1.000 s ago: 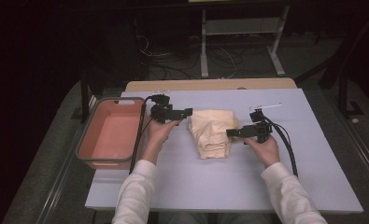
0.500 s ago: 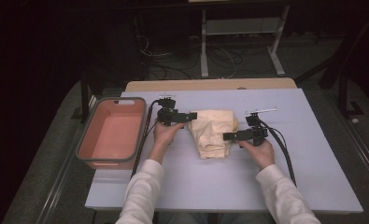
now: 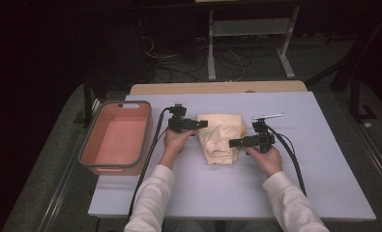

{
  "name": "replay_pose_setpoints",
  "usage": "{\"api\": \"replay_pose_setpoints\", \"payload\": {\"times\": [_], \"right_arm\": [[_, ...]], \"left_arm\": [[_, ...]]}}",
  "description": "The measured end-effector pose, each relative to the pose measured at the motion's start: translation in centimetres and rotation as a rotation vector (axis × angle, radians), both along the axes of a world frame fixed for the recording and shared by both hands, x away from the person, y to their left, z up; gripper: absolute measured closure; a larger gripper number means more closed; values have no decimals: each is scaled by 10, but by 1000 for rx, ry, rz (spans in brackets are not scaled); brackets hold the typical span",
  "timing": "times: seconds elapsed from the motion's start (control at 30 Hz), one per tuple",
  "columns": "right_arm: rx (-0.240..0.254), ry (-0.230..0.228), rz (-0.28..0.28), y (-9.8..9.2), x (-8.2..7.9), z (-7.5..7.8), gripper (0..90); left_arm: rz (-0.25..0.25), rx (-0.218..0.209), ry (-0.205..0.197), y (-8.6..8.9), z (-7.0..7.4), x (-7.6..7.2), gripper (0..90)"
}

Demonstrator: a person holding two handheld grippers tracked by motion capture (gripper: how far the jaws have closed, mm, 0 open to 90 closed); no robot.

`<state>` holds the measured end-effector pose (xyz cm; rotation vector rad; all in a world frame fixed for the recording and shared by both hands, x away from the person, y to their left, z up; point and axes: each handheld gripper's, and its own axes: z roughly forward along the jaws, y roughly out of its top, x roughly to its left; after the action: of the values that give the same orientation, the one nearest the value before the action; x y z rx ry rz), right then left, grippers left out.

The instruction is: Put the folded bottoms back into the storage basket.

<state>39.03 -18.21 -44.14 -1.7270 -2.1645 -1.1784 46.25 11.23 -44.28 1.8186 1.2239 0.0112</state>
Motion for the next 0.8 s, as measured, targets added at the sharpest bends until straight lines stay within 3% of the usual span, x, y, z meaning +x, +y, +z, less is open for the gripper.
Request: {"api": "replay_pose_setpoints", "payload": {"times": [0.33, 0.43, 0.73, 0.8], "right_arm": [[19, 39, -8, 2, -1, -1, 149], [21, 44, -13, 3, -1, -1, 167], [20, 93, -34, 7, -2, 0, 256], [18, 98, -35, 9, -2, 0, 274]], "left_arm": [[-17, -19, 38, -6, -12, 2, 154], [-12, -20, 34, -8, -12, 1, 167], [54, -3, 47, -11, -11, -1, 386], [97, -30, 64, -8, -14, -2, 450]]}}
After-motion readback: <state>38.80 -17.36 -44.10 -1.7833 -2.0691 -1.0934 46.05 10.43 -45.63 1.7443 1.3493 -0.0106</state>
